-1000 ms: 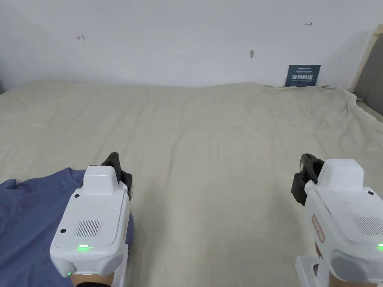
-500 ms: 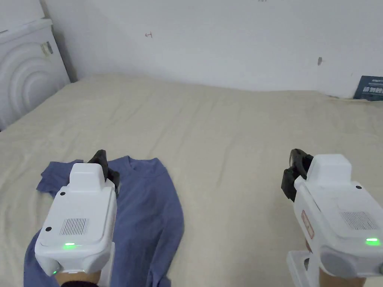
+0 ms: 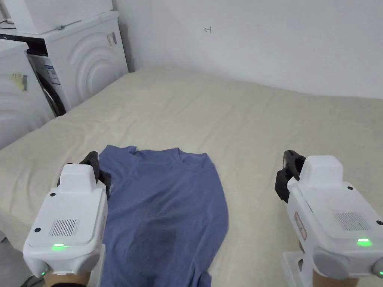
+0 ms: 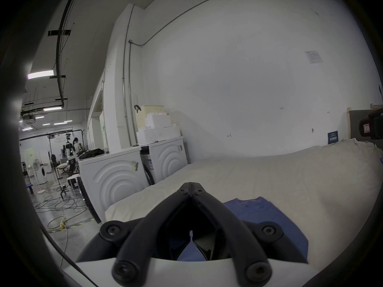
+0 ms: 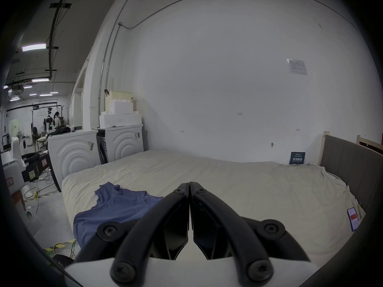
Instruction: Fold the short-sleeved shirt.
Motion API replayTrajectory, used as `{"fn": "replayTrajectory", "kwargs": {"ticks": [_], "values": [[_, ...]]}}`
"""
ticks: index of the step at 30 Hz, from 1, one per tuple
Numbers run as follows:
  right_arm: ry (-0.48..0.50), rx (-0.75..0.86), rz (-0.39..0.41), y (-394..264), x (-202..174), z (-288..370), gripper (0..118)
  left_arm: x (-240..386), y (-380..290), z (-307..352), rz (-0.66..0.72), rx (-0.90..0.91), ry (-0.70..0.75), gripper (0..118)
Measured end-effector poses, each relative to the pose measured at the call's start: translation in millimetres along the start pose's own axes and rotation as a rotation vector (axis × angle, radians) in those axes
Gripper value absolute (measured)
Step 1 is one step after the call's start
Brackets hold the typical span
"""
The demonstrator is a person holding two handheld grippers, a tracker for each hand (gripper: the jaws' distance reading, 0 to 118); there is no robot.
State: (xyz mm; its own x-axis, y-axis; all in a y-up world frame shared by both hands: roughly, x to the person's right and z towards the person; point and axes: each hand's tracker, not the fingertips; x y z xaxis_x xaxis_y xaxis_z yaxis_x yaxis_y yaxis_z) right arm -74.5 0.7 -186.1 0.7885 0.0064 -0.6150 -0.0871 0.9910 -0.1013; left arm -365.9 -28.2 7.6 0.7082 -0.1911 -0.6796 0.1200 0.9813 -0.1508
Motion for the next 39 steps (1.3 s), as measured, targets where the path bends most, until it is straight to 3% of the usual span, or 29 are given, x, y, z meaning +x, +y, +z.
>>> {"fn": "replayTrajectory", "kwargs": {"ticks": [12, 20, 22, 24, 26, 28, 37, 39], "values": [[0.028, -0.026, 0.014, -2, -15, -6, 0, -13, -16, -17, 0.041, -0.136, -0.042, 0], [-0.007, -0.05, 0.021, -7, -1, -13, 0, 3, -28, -85, 0.183, -0.439, -0.184, 18], [-0.017, -0.06, 0.024, -10, 5, -16, 0, 11, -36, -107, 0.192, -0.545, -0.229, 36], [-0.031, -0.07, 0.028, -13, 11, -20, 0, 22, -47, -127, 0.169, -0.629, -0.285, 71], [-0.042, -0.08, 0.024, -16, 16, -24, 0, 33, -60, -144, 0.144, -0.715, -0.304, 96], [-0.053, -0.094, 0.022, -20, 20, -27, 0, 46, -76, -160, 0.122, -0.781, -0.317, 105], [-0.091, -0.15, 0.029, -38, 39, -36, 0, 82, -135, -201, 0.1, -0.974, -0.343, 105], [-0.101, -0.159, 0.027, -40, 43, -35, 0, 89, -145, -204, 0.072, -1.012, -0.344, 97]]}}
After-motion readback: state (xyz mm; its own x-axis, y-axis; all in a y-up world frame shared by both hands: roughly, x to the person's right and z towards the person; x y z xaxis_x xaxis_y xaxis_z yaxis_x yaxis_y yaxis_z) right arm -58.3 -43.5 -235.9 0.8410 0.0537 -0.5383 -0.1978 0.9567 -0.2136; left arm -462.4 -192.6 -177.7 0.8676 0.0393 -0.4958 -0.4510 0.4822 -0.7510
